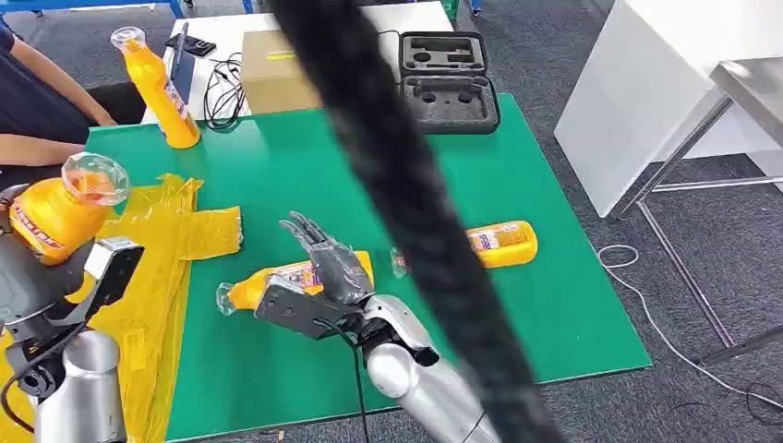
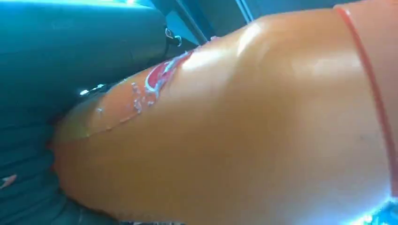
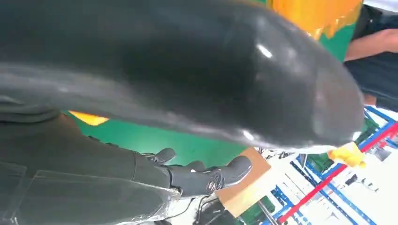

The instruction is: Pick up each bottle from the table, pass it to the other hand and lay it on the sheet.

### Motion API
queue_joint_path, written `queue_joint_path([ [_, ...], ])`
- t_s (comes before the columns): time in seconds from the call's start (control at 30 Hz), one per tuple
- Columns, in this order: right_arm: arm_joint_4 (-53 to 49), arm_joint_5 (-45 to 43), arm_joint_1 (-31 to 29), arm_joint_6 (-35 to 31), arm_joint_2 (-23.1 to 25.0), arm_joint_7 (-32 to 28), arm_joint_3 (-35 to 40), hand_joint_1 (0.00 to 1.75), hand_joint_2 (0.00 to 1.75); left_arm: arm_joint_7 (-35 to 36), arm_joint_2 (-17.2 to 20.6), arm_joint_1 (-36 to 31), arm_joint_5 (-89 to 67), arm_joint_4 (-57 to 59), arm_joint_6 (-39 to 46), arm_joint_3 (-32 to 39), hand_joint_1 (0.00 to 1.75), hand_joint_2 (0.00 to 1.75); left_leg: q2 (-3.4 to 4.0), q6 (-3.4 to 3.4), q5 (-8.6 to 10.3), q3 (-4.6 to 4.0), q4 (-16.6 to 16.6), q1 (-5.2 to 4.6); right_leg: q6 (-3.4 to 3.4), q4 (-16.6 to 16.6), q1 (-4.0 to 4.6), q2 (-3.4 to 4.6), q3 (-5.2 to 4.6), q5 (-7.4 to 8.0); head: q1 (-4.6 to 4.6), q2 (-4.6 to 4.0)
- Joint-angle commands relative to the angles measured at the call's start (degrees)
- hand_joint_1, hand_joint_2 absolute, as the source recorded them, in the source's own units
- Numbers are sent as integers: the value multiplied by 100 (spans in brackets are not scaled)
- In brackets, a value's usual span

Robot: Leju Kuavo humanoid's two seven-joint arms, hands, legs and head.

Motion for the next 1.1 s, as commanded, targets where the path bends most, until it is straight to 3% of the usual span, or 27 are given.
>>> queue_joint_path([
  [0.03,-11,-54,-222,17,-269,44,346,0,0,-44,109,-282,-293,965,15,140,175,175,-11,-21,-12,32,0,6,-1,0,7,-27,38,-17,-2,0],
  [0.47,68,-58,-277,81,-229,67,397,0,0,723,452,78,-693,1315,15,-628,175,175,-7,-16,-7,23,-3,3,0,-1,2,-20,27,-11,0,0],
  [0.53,81,-60,-292,100,-217,48,418,0,0,1325,725,135,-836,1596,15,-1159,175,175,-2,-21,-12,32,-2,6,-2,0,5,-17,36,-14,-2,0],
  [0.6,65,-63,-302,118,-220,35,442,0,0,1301,967,9,-795,1997,15,-1150,175,175,-6,-22,-11,35,-4,4,-2,0,4,-23,38,-16,0,0],
  [0.63,78,-76,-310,122,-217,29,448,0,0,1747,1059,131,-886,2013,15,-1560,175,175,-9,-19,-1,10,0,7,-6,3,6,-22,15,-6,0,0],
  [0.67,68,-91,-325,102,-224,32,481,0,0,2673,1403,173,-873,2265,15,-2488,175,175,-8,-25,-9,40,-8,4,-4,-1,3,-26,43,-16,0,0],
  [0.7,74,-105,-341,126,-222,21,502,0,0,2758,1546,140,-820,2513,15,-2613,175,175,-19,-16,-1,24,-10,0,-1,-3,-1,-31,29,-11,2,0],
  [0.73,44,-579,-596,-169,-372,257,997,0,0,2832,1722,-11,-653,2749,15,-2794,175,175,-13,-15,0,17,-8,3,-2,-3,2,-24,22,-8,4,0],
  [0.77,62,-510,-500,-158,-338,152,891,0,0,2819,1601,128,-789,2719,15,-2640,175,175,1,-13,2,-7,6,2,-4,11,0,-6,-10,0,-11,0],
  [0.83,62,-510,-500,-158,-338,152,891,0,0,2819,1601,128,-789,2719,15,-2640,175,175,-5,-20,-10,44,-11,4,-1,-5,3,-19,42,-16,7,0],
  [0.87,62,-510,-500,-158,-338,152,891,0,0,2819,1601,128,-789,2719,15,-2640,175,175,-4,-25,9,12,-11,13,-2,-9,11,-11,15,-2,4,0],
  [1.1,70,-470,-467,-138,-334,116,837,0,0,2828,1586,94,-822,2870,15,-2603,175,175,0,-31,-6,27,-2,14,-1,0,9,-16,33,-15,0,0],
])
